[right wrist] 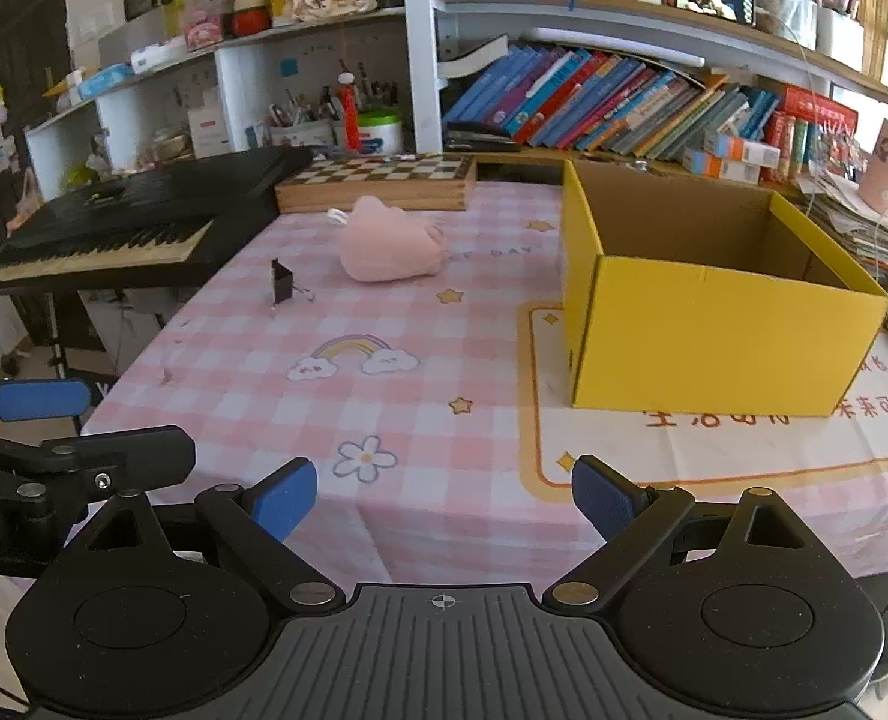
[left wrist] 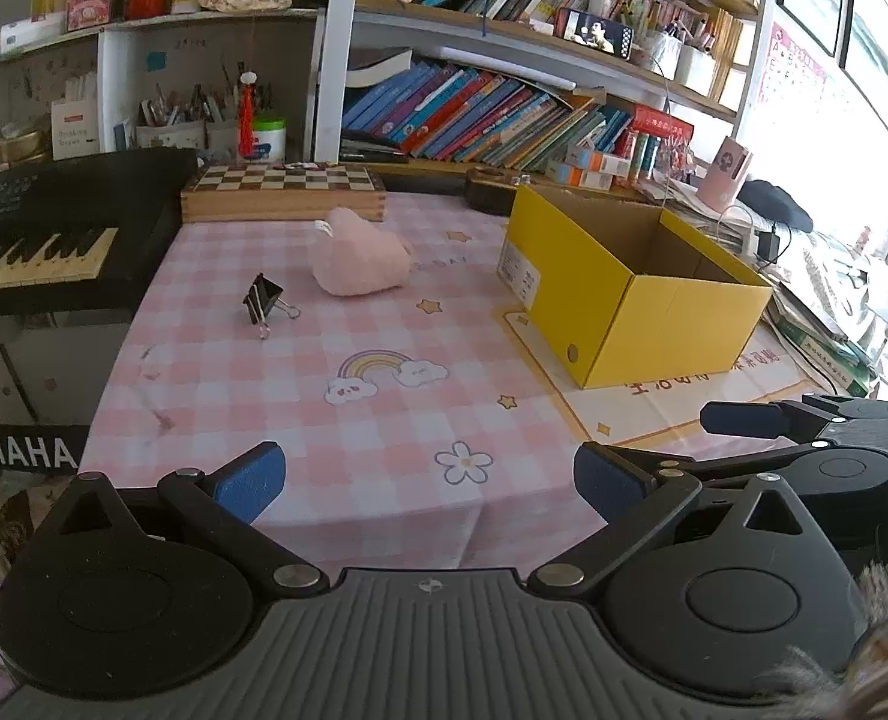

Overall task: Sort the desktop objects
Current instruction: 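Move left tool toward the black binder clip while right tool approaches the pink plush pig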

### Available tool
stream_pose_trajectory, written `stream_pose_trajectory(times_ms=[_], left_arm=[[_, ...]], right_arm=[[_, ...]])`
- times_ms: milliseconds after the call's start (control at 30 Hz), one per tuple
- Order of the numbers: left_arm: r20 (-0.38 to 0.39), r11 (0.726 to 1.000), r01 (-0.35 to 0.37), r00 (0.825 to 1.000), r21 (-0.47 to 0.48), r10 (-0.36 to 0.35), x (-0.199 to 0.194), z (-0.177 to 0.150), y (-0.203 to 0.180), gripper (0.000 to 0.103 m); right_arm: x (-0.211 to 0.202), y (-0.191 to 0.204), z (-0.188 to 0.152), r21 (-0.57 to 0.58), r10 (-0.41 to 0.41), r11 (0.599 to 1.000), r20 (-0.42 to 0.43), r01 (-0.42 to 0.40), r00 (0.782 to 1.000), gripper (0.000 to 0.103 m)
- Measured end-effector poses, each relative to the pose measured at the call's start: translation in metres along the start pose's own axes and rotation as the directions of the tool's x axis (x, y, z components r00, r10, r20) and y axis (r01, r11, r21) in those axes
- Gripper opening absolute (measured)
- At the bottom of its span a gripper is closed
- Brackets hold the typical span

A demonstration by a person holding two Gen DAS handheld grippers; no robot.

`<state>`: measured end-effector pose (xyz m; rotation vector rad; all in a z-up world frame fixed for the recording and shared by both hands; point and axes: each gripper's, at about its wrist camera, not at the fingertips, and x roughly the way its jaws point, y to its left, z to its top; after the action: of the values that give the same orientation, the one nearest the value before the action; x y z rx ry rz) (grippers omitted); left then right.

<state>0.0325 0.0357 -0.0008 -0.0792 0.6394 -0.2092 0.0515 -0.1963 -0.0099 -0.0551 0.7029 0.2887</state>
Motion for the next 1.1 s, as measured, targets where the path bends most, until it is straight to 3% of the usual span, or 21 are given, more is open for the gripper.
stream_pose_trajectory(times_ms=[333,600,1100], left_arm=[[0.001,0.998,-0.053,0.999,-0.039,0.053,-0.002,0.004,0.023,0.103],[0.025,0.997,-0.047,0.999,-0.060,0.048,0.001,0.009,0.032,0.103],[-0.010,0.984,-0.116,0.993,-0.135,0.116,0.047,0.030,0.048,0.103]], right_arm=[[0.006,0.019,0.010,-0.041,0.035,0.999,0.013,-0.034,0.999,0.094],[0.014,0.025,0.019,-0.062,0.049,0.997,0.026,-0.047,0.998,0.094],[0.066,0.015,0.050,-0.097,0.102,0.990,-0.026,-0.104,0.994,0.094]])
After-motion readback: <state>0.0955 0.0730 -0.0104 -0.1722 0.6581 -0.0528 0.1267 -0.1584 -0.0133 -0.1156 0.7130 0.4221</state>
